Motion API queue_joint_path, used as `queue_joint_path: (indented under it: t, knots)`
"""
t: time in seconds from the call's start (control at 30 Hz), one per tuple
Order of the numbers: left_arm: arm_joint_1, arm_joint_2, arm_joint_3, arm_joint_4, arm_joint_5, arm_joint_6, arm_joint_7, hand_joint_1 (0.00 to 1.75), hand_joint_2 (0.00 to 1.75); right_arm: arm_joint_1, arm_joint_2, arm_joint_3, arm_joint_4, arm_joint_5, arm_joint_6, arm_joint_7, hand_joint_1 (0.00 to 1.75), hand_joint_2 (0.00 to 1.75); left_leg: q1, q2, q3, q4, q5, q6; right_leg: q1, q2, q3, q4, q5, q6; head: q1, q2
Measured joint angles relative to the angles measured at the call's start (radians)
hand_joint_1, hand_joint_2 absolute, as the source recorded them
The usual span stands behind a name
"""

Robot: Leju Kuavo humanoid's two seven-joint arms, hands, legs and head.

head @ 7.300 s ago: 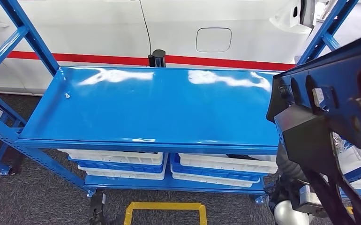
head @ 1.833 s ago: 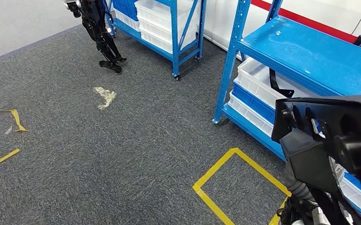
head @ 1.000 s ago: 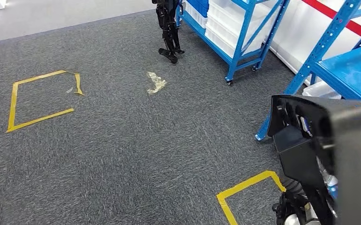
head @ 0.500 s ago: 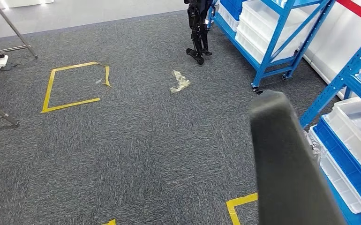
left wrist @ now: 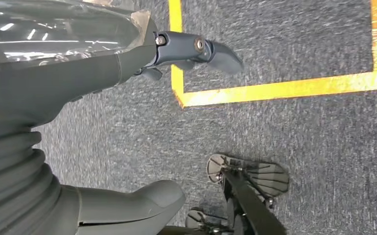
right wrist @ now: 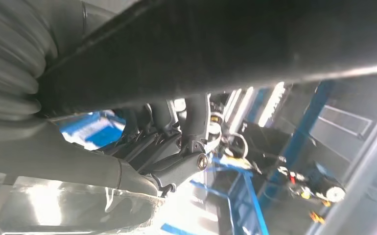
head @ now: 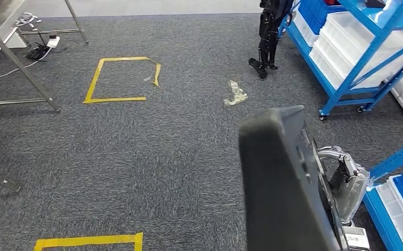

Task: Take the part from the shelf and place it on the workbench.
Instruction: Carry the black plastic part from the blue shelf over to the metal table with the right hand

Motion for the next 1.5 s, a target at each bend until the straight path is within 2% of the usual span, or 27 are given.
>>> queue_joint_path:
  t: [0.07,0.1,0.17,0.23,0.3,0.37,0.43,0.47,0.53,0.6,0.67,0.73,0.77,0.83,0.87,0.93,0.97,1.0,1.03,1.1,1.17,1.23,1.27,1.33,1.4,1.47,1.5]
  knots:
    - [0.002,0.0,0.0,0.0,0.002,-0.002,-0.002,0.0,1.75,0.009,0.0,-0.007,-0.008,0.002,0.0,-0.002,1.75,1.75,0.001,-0.031,-0.001,0.007,-0.002,-0.006,-0.009,0.033,0.056,-0.132,0.057,0.019,0.0,0.0]
    - [0.002,0.001,0.0,0.0,0.005,-0.002,-0.005,0.0,1.75,0.014,0.0,-0.009,-0.012,0.002,0.001,-0.003,1.75,1.75,0.001,-0.045,-0.004,0.011,-0.004,-0.011,-0.012,0.049,0.081,-0.185,0.077,0.019,0.0,0.0]
    - [0.004,0.002,0.0,0.002,0.013,0.001,-0.011,0.0,1.75,0.02,0.0,-0.012,-0.016,0.004,0.008,-0.003,1.75,1.75,0.001,-0.066,-0.013,0.017,-0.004,-0.025,-0.011,0.065,0.099,-0.226,0.089,0.006,0.0,0.0]
    - [0.008,0.002,0.0,0.005,0.018,0.007,-0.017,0.0,1.75,0.02,0.001,-0.013,-0.017,0.003,0.02,0.0,1.75,1.75,0.004,-0.076,-0.02,0.017,-0.001,-0.035,-0.009,0.043,0.101,-0.227,0.094,-0.011,-0.002,0.0]
    - [0.008,-0.002,0.0,0.008,0.021,0.016,-0.022,0.0,1.75,0.011,0.004,-0.015,-0.017,-0.001,0.035,0.004,1.75,1.75,0.002,-0.025,-0.038,0.054,-0.027,-0.043,-0.012,0.02,0.104,-0.232,0.098,-0.026,-0.007,0.0]
    - [0.005,-0.007,0.0,0.009,0.022,0.023,-0.027,0.0,1.75,0.002,0.008,-0.019,-0.016,-0.005,0.048,0.01,1.75,1.75,0.001,0.044,-0.094,0.167,-0.089,-0.048,-0.009,-0.008,0.104,-0.234,0.097,-0.038,-0.014,0.0]
    - [0.003,-0.01,0.0,0.009,0.024,0.027,-0.028,0.0,1.75,-0.003,0.011,-0.023,-0.016,-0.008,0.057,0.015,1.75,1.75,0.004,0.065,-0.153,0.284,-0.135,-0.052,-0.002,-0.039,0.104,-0.233,0.094,-0.043,-0.016,0.0]
    - [-0.001,-0.012,0.001,0.008,0.032,0.036,-0.018,0.0,1.75,-0.007,0.013,-0.025,-0.015,-0.013,0.071,0.02,1.75,1.75,0.005,0.068,-0.161,0.302,-0.133,-0.052,0.0,-0.053,0.104,-0.233,0.094,-0.044,-0.016,0.0]
    - [-0.027,-0.015,0.011,-0.011,0.058,0.08,0.045,0.0,1.75,-0.038,0.022,-0.019,-0.004,-0.026,0.114,0.041,1.75,1.75,0.006,0.08,-0.117,0.218,-0.077,-0.049,0.002,-0.079,0.105,-0.233,0.093,-0.045,-0.016,0.0]
    - [-0.063,-0.015,0.023,-0.099,0.039,0.15,0.148,0.0,1.75,-0.085,0.034,-0.004,0.015,-0.028,0.122,0.064,1.75,1.75,0.001,0.126,-0.046,0.082,-0.024,-0.04,0.007,-0.106,0.107,-0.233,0.091,-0.042,-0.017,0.0]
    - [-0.055,-0.002,0.014,-0.308,-0.055,0.259,0.282,0.0,1.75,-0.103,0.039,0.006,0.028,-0.022,0.083,0.071,1.75,1.75,-0.009,0.15,-0.017,0.025,-0.014,-0.03,0.013,-0.135,0.112,-0.234,0.087,-0.034,-0.016,0.0]
    - [0.006,0.044,-0.029,-0.604,-0.136,0.377,0.442,0.0,1.75,-0.104,0.039,0.006,0.034,-0.025,0.06,0.069,1.75,1.75,-0.012,0.127,-0.016,0.02,-0.011,-0.021,0.015,-0.154,0.118,-0.237,0.083,-0.024,-0.014,0.0]
    - [0.041,0.073,-0.056,-0.742,-0.153,0.415,0.496,0.0,1.75,-0.105,0.039,0.004,0.035,-0.027,0.059,0.068,1.75,1.75,-0.01,0.117,-0.012,0.014,-0.009,-0.016,0.015,-0.141,0.119,-0.233,0.078,-0.019,-0.013,0.0]
    - [0.092,0.125,-0.104,-0.942,-0.15,0.439,0.511,0.0,1.75,-0.104,0.037,-0.002,0.036,-0.023,0.056,0.066,1.75,1.75,-0.003,0.098,-0.005,0.004,-0.002,-0.005,0.013,-0.076,0.093,-0.175,0.045,-0.018,-0.011,0.0]
    - [0.108,0.146,-0.121,-1.011,-0.141,0.439,0.49,0.0,1.75,-0.103,0.035,-0.006,0.037,-0.019,0.054,0.065,1.75,1.75,-0.002,0.086,-0.005,0.002,-0.001,-0.002,0.01,-0.039,0.064,-0.112,0.017,-0.021,-0.01,0.0]
    - [0.128,0.179,-0.156,-1.117,-0.118,0.437,0.447,0.0,1.75,-0.098,0.032,-0.012,0.039,-0.013,0.048,0.067,1.75,1.75,-0.001,0.054,-0.007,0.002,0.001,0.003,0.007,-0.008,-0.005,0.025,-0.031,-0.024,-0.008,0.0]
    - [0.135,0.191,-0.174,-1.154,-0.109,0.436,0.431,0.0,1.75,-0.097,0.03,-0.014,0.041,-0.01,0.044,0.069,1.75,1.75,-0.001,0.036,-0.007,0.003,0.001,0.003,0.006,-0.004,-0.026,0.059,-0.035,-0.019,-0.008,0.0]
    - [0.14,0.201,-0.191,-1.181,-0.101,0.436,0.421,0.0,1.75,-0.097,0.028,-0.016,0.042,-0.008,0.04,0.07,1.75,1.75,0.0,0.018,-0.006,0.003,0.0,0.002,0.004,-0.002,-0.027,0.05,-0.02,-0.01,-0.008,0.0]
    - [0.143,0.208,-0.207,-1.203,-0.096,0.435,0.416,0.0,1.75,-0.097,0.027,-0.017,0.043,-0.006,0.035,0.071,1.75,1.75,0.001,0.001,-0.004,0.004,0.0,0.001,0.0,0.003,-0.01,0.002,0.009,0.001,-0.008,0.0]
    - [0.137,0.217,-0.234,-1.233,-0.094,0.429,0.412,0.0,1.75,-0.098,0.024,-0.019,0.043,0.0,0.024,0.078,1.75,1.75,0.002,-0.032,-0.005,0.012,-0.004,-0.006,-0.01,0.042,0.047,-0.142,0.077,0.018,-0.007,0.0]
    - [0.122,0.222,-0.255,-1.247,-0.1,0.418,0.412,0.0,1.75,-0.097,0.022,-0.02,0.041,0.008,0.014,0.088,1.75,1.75,0.003,-0.059,-0.013,0.018,-0.006,-0.017,-0.013,0.072,0.079,-0.22,0.105,0.012,-0.007,0.0]
    - [0.112,0.227,-0.273,-1.254,-0.111,0.409,0.413,0.0,1.75,-0.094,0.021,-0.02,0.038,0.016,0.007,0.096,1.75,1.75,0.005,-0.079,-0.021,0.016,-0.002,-0.03,-0.012,0.059,0.084,-0.225,0.106,-0.006,-0.007,0.0]
    - [0.11,0.229,-0.28,-1.255,-0.117,0.405,0.413,0.0,1.75,-0.093,0.02,-0.021,0.035,0.019,0.005,0.098,1.75,1.75,0.005,-0.069,-0.024,0.018,-0.004,-0.036,-0.013,0.048,0.086,-0.227,0.108,-0.013,-0.007,0.0]
    - [0.103,0.233,-0.293,-1.259,-0.128,0.398,0.413,0.0,1.75,-0.088,0.019,-0.021,0.027,0.025,-0.001,0.1,1.75,1.75,0.002,-0.011,-0.048,0.063,-0.033,-0.045,-0.016,0.024,0.09,-0.234,0.112,-0.028,-0.013,0.0]
    - [0.092,0.235,-0.303,-1.261,-0.139,0.39,0.415,0.0,1.75,-0.078,0.018,-0.021,0.018,0.035,-0.008,0.105,1.75,1.75,0.003,0.05,-0.107,0.181,-0.092,-0.051,-0.011,-0.003,0.092,-0.236,0.109,-0.04,-0.018,0.0]
    - [0.083,0.235,-0.311,-1.261,-0.147,0.381,0.418,0.0,1.75,-0.068,0.017,-0.021,0.009,0.047,-0.012,0.114,1.75,1.75,0.007,0.065,-0.165,0.288,-0.124,-0.055,-0.007,-0.033,0.093,-0.235,0.106,-0.045,-0.019,0.0]
    - [0.082,0.236,-0.315,-1.261,-0.151,0.377,0.419,0.0,1.75,-0.064,0.017,-0.021,0.005,0.052,-0.014,0.117,1.75,1.75,0.008,0.069,-0.172,0.295,-0.115,-0.057,-0.006,-0.047,0.095,-0.235,0.104,-0.047,-0.019,0.0]
